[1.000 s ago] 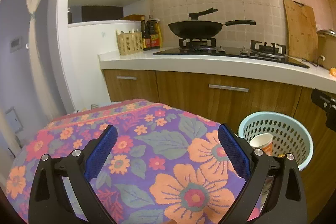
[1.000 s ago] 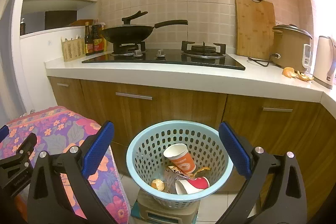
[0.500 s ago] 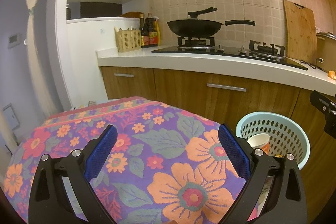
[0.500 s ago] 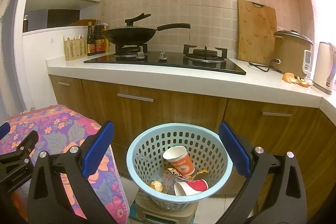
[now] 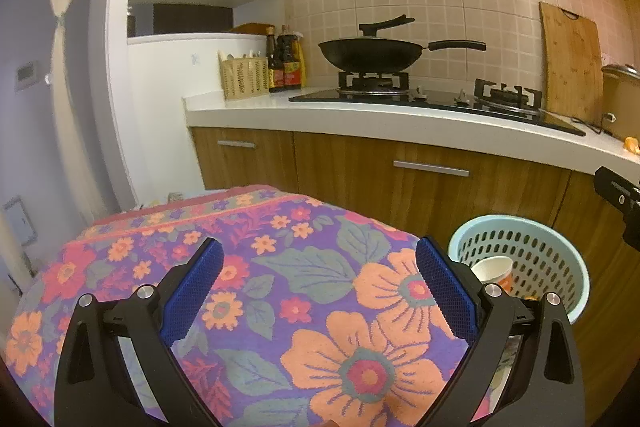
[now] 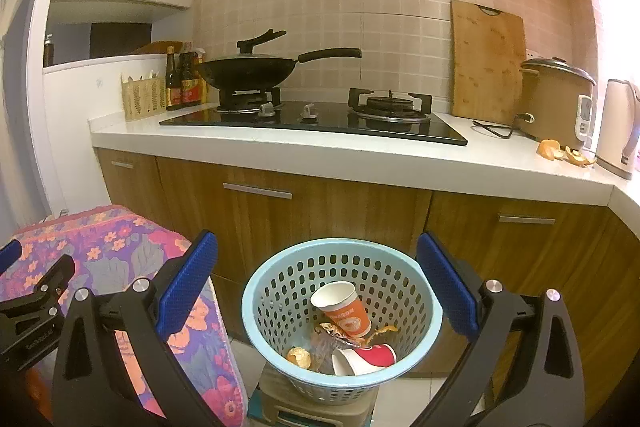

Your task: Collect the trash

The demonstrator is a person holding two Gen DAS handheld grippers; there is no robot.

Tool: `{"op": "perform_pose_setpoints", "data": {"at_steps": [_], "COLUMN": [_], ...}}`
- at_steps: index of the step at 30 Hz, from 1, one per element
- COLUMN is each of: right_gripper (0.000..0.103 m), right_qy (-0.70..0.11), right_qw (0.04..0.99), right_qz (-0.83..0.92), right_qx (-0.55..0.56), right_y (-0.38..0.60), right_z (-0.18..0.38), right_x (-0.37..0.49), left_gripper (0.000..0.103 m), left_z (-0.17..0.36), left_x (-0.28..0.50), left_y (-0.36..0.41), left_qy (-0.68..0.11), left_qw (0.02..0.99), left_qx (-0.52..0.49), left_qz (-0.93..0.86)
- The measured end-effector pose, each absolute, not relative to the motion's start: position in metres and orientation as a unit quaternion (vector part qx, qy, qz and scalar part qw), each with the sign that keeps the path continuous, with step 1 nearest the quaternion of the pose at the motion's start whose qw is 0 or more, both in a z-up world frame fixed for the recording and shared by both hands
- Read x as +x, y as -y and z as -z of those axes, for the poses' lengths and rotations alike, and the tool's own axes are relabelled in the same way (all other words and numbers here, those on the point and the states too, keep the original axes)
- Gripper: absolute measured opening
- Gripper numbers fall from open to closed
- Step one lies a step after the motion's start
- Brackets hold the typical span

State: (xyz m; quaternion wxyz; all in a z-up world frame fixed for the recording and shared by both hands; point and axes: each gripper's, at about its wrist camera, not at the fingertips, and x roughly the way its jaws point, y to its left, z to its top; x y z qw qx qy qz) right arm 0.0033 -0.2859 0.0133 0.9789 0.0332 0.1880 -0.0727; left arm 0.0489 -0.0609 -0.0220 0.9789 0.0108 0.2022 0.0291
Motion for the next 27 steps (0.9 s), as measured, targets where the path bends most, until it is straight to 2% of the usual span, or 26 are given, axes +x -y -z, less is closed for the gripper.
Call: {"op": "perform_pose_setpoints", "data": {"at_steps": [27], "right_gripper": [0.095], "right_qy": [-0.194], "right_qw": [0.978], "right_qz": [0.074], "right_qx": [0.038], "right_y": [0.2942], "right_z": [-0.0152], "right_x": [0.0079], "left_gripper": [0.094], "left_z": [0.0216], "left_x": [0.0499], "left_y": [0.0594], "left_qy": [-0.207], "left_qw": [0.978], "left_qx": [-0.002], "left_qz": [-0.016]}}
